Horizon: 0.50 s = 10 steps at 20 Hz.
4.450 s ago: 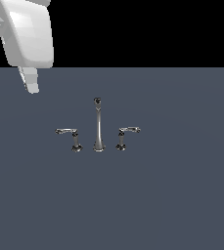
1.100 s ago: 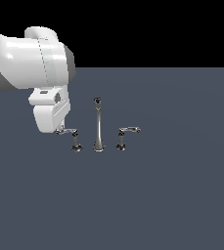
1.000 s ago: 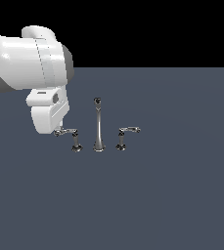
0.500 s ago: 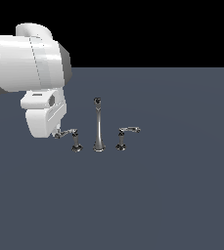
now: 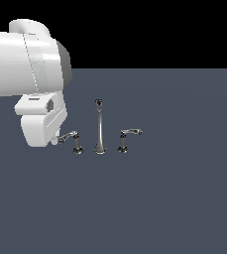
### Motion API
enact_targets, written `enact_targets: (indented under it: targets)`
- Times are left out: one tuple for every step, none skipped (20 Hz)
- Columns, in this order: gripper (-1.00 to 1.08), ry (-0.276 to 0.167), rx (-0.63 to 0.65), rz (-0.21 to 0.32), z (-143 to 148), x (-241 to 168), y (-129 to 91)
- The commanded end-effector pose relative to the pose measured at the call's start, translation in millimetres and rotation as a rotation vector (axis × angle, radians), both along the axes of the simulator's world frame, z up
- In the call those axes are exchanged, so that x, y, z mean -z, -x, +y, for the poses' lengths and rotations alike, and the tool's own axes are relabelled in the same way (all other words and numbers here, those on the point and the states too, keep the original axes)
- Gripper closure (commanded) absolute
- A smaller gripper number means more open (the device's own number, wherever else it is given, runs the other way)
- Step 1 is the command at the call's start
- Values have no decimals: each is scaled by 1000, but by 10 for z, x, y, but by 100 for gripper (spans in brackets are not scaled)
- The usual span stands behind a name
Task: Turn on the faucet by rotating a designated handle.
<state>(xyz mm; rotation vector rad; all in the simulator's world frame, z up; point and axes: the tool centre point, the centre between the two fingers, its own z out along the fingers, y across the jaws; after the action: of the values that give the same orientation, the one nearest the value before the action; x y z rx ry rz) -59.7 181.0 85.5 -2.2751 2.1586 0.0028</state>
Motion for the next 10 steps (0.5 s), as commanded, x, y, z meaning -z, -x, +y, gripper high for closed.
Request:
enact_targets:
  targets:
    - [108,0,1,0,-41,0,13]
    - [108,1,2,0,-80,0,29]
    - [108,1,3,0,-120,0,44]
    - [108,2,4,1,-158,0,61]
    - [108,2,4,1,-197,0,77]
    - [108,2,5,1,-236,0,93]
    - [108,3,6,1,-275,0,109]
    - [108,3,6,1,-314,-1,126]
    - [108,3,7,2,-353,0,142]
    - [108,4,8,2,-392,-1,158]
